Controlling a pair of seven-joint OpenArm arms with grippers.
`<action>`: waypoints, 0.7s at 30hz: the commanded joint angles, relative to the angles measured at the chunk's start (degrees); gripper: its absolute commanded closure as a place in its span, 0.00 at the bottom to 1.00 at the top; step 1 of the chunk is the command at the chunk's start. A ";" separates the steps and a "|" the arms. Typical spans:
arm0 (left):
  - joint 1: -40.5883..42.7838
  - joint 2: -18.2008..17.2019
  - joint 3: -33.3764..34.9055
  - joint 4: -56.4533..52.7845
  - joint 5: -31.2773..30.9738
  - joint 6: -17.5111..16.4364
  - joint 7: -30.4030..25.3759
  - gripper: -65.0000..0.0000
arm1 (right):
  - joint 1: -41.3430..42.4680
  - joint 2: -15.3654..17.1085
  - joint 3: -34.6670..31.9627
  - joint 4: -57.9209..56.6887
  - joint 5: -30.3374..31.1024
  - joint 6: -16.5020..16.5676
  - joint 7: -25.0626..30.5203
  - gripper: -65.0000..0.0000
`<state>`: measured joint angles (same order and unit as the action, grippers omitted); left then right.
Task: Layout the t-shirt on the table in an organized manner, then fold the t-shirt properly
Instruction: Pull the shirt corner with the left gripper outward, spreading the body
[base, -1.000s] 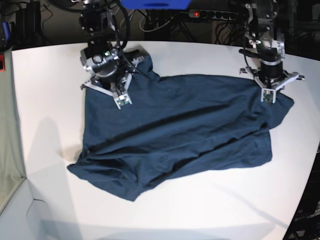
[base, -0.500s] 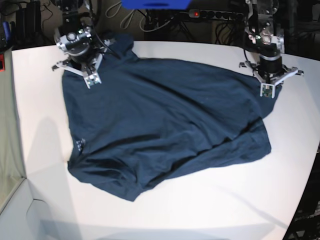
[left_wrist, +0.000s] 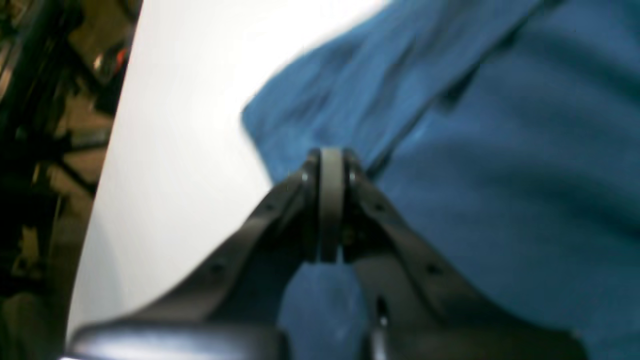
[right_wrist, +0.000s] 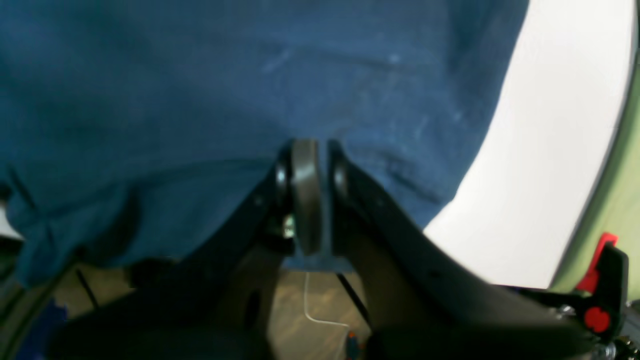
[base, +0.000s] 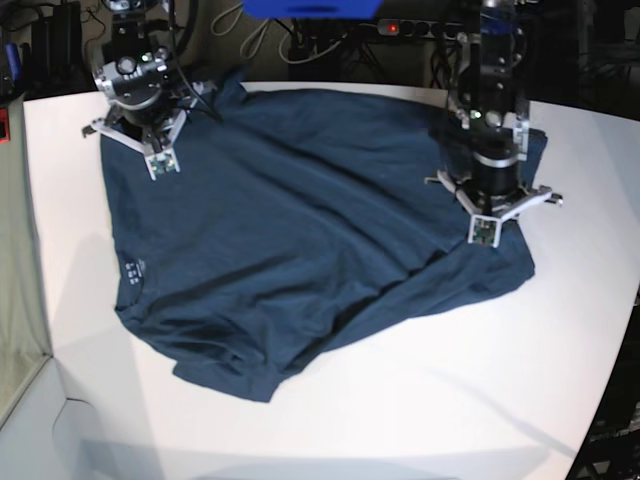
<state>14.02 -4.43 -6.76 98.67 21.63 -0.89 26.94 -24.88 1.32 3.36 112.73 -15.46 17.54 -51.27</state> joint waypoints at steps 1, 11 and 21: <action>-0.97 -0.28 0.39 -0.70 0.57 1.02 -0.43 0.99 | -0.04 -0.05 0.03 0.90 -0.05 -0.09 0.85 0.92; -10.20 -0.89 0.04 -19.42 0.48 1.02 -1.05 0.99 | 0.75 0.04 0.21 0.37 -0.05 -0.09 0.85 0.92; -25.23 -3.79 0.04 -25.40 0.48 1.10 -1.05 0.99 | 2.07 3.38 0.47 -8.07 0.04 -0.09 3.75 0.92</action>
<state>-10.31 -7.73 -6.59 72.49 21.61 -0.40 26.65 -22.76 4.58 3.70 104.44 -15.53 17.52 -46.41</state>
